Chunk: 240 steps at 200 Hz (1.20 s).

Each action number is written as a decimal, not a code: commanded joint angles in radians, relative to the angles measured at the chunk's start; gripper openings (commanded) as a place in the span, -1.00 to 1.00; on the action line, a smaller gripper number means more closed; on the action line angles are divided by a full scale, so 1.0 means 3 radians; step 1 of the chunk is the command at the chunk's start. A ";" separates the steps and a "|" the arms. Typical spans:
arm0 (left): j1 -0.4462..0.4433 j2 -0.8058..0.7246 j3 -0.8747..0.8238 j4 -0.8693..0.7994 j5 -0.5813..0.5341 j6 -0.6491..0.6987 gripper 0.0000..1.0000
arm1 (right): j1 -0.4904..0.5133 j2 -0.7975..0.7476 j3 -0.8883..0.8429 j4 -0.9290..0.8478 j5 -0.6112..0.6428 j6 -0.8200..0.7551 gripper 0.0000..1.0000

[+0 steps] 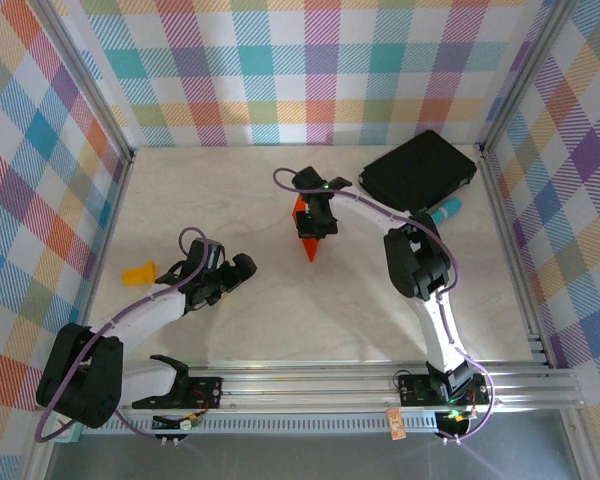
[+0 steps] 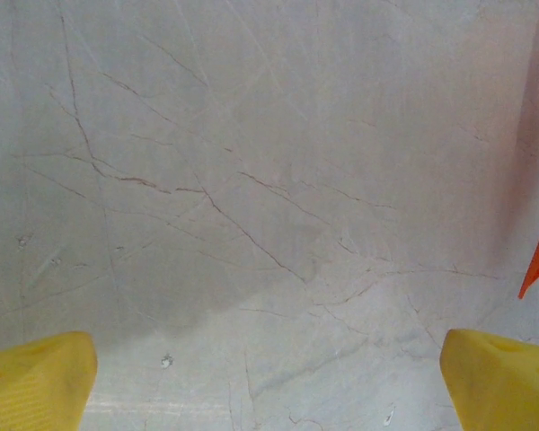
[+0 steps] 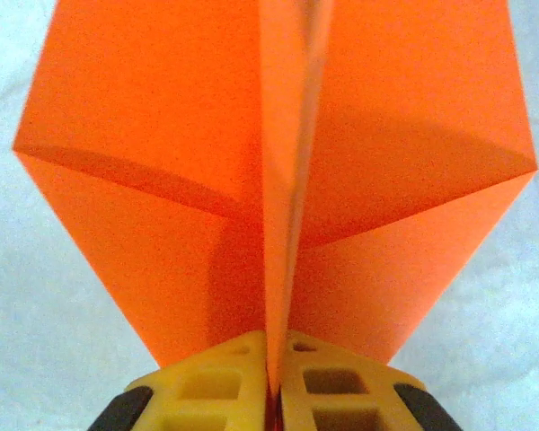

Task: Fold a paper plane with a square sheet of paper (pick it up from the middle)

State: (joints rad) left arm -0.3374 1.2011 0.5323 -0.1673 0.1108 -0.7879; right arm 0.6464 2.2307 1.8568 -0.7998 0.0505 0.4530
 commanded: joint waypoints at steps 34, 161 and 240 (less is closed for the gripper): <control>0.0043 0.0031 0.0011 -0.0068 0.0007 0.0020 1.00 | -0.0018 0.0350 0.0445 -0.0424 0.0067 -0.0073 -0.65; 0.0045 0.0173 0.0051 -0.0015 0.0052 0.0002 1.00 | -0.0001 0.0556 0.0395 -0.0308 0.0494 -0.0044 -0.34; 0.0045 0.0153 0.0091 -0.0106 0.0029 0.0014 1.00 | -0.0052 0.0665 0.0299 0.0012 0.0444 0.0149 -0.23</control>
State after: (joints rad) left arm -0.3374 1.2530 0.5339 -0.1673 0.1139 -0.7887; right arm 0.6430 2.3631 1.9671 -0.8177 0.1833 0.4660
